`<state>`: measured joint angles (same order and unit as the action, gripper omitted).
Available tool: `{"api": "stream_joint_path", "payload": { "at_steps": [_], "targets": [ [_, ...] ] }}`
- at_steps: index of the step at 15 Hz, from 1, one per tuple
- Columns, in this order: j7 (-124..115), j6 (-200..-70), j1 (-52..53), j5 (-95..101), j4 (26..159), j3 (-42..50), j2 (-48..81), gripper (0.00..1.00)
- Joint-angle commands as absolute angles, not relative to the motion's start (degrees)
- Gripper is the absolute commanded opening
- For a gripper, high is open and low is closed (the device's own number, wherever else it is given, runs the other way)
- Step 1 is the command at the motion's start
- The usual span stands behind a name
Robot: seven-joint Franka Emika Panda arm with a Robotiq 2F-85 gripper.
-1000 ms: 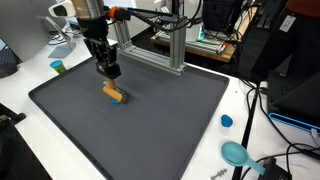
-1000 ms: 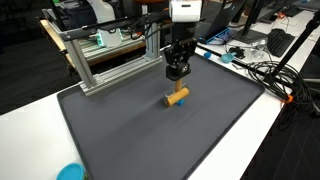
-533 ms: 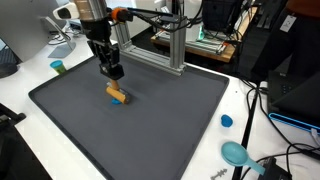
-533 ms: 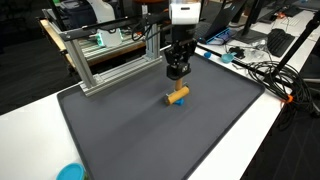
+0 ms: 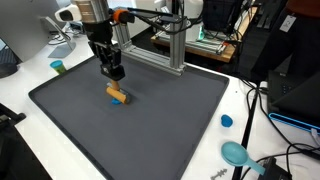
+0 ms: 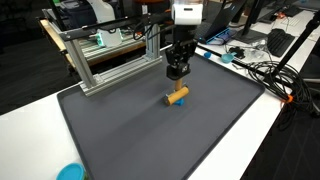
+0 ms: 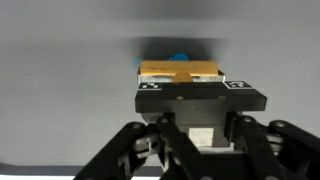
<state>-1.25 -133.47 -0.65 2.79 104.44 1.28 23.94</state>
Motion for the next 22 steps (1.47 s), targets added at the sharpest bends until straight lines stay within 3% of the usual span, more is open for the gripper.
{"api": "stream_joint_path", "payload": {
  "at_steps": [1,22],
  "targets": [
    [-2.92,-128.9,0.59,5.47,102.62,2.39,26.48,0.22],
    [3.34,-128.94,-1.54,-0.57,103.51,0.08,22.32,0.22]
  ]
}}
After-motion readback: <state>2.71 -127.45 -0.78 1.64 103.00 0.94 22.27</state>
